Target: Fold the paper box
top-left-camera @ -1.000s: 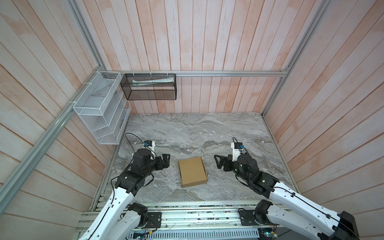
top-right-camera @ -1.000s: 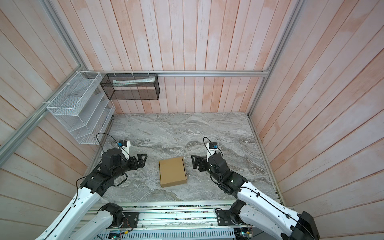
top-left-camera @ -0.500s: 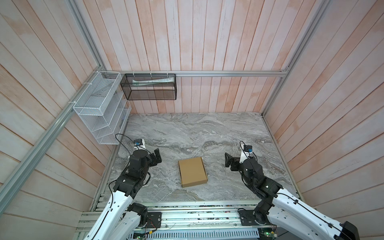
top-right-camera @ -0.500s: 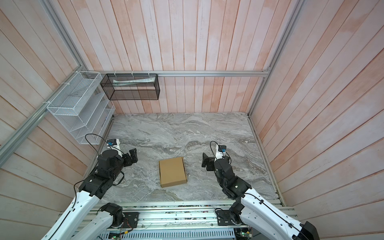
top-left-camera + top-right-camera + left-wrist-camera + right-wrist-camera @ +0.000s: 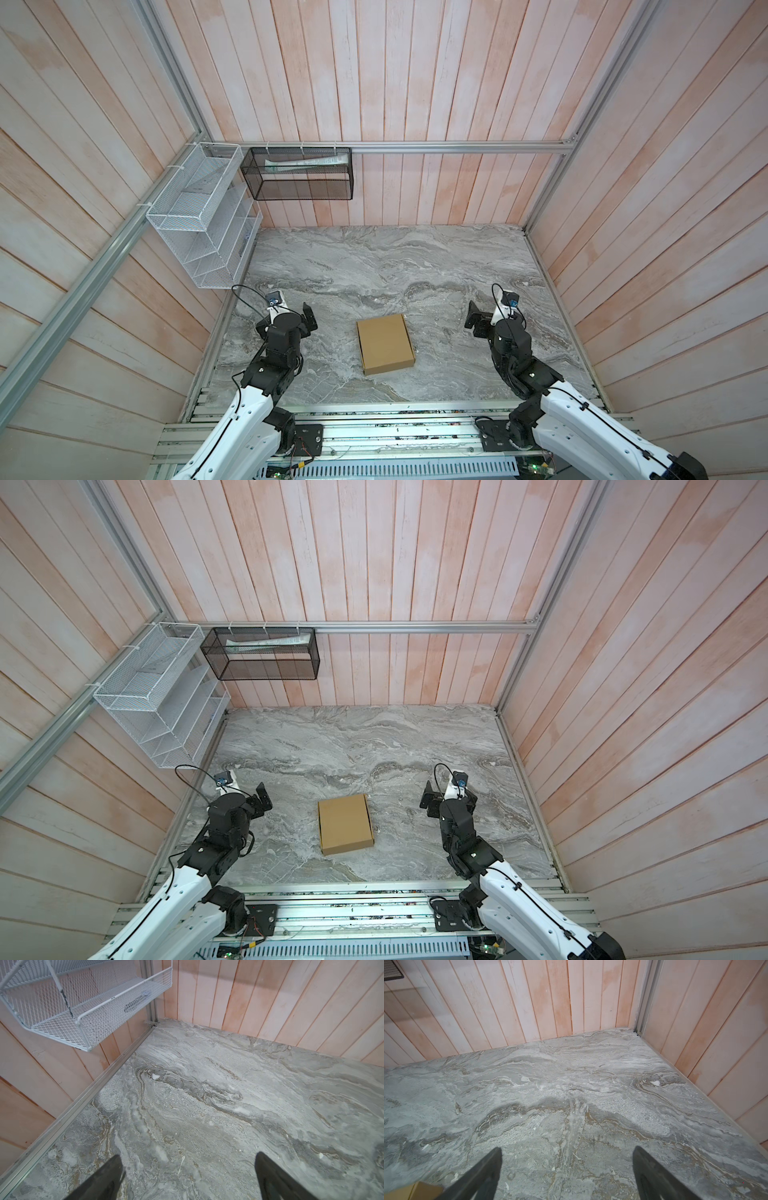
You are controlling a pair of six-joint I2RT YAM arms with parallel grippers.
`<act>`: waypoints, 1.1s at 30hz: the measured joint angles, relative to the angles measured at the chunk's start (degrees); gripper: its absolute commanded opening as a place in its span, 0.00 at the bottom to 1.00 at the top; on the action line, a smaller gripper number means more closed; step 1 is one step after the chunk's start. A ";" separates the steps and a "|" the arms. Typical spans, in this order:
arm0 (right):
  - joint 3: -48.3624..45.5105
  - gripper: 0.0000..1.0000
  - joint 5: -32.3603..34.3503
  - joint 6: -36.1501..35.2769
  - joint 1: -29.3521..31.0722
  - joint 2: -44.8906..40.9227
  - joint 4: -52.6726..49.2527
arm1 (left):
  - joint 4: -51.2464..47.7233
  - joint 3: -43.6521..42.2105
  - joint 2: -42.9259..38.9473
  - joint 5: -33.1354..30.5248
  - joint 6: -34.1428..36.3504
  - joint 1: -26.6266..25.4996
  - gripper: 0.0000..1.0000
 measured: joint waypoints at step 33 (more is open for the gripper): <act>-1.49 0.98 -8.20 -12.02 -20.55 21.77 23.56 | 53.53 -4.24 37.59 17.79 12.39 15.08 1.00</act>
